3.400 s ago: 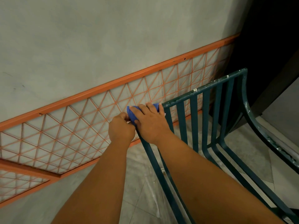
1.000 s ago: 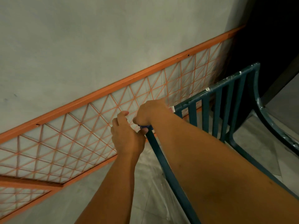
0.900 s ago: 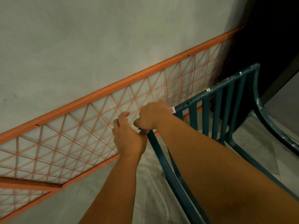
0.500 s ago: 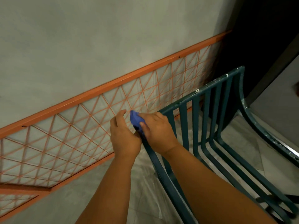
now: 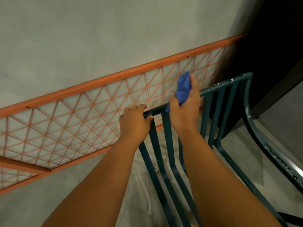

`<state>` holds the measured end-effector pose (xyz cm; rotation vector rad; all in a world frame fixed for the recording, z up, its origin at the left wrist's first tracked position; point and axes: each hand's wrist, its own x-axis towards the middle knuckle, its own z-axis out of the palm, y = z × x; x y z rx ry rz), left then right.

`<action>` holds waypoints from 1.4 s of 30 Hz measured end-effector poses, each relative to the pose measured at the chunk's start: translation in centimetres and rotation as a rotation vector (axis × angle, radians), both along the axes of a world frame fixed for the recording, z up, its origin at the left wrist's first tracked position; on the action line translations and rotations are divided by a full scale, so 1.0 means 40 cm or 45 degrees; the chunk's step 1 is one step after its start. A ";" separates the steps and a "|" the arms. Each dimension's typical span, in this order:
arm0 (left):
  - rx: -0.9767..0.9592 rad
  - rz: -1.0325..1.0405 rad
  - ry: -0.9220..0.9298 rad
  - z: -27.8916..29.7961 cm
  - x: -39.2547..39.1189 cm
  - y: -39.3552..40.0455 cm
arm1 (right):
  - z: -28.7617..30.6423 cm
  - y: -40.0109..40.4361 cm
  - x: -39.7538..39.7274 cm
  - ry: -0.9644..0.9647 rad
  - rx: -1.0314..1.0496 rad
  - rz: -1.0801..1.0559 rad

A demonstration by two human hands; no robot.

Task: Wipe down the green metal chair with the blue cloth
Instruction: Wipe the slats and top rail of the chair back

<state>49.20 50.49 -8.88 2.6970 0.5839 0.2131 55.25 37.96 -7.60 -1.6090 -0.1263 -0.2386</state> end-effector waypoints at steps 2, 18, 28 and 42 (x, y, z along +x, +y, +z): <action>0.044 0.023 0.024 0.004 0.014 -0.015 | -0.021 0.012 0.007 -0.280 -0.658 0.044; 0.098 0.340 0.074 0.025 0.049 -0.049 | -0.113 0.028 0.027 -0.488 -1.200 0.438; 0.042 0.376 0.011 0.008 0.047 -0.051 | -0.106 -0.040 0.138 -0.397 -1.215 0.231; 0.073 0.411 -0.014 0.007 0.046 -0.069 | -0.096 -0.007 0.085 -0.438 -1.269 0.413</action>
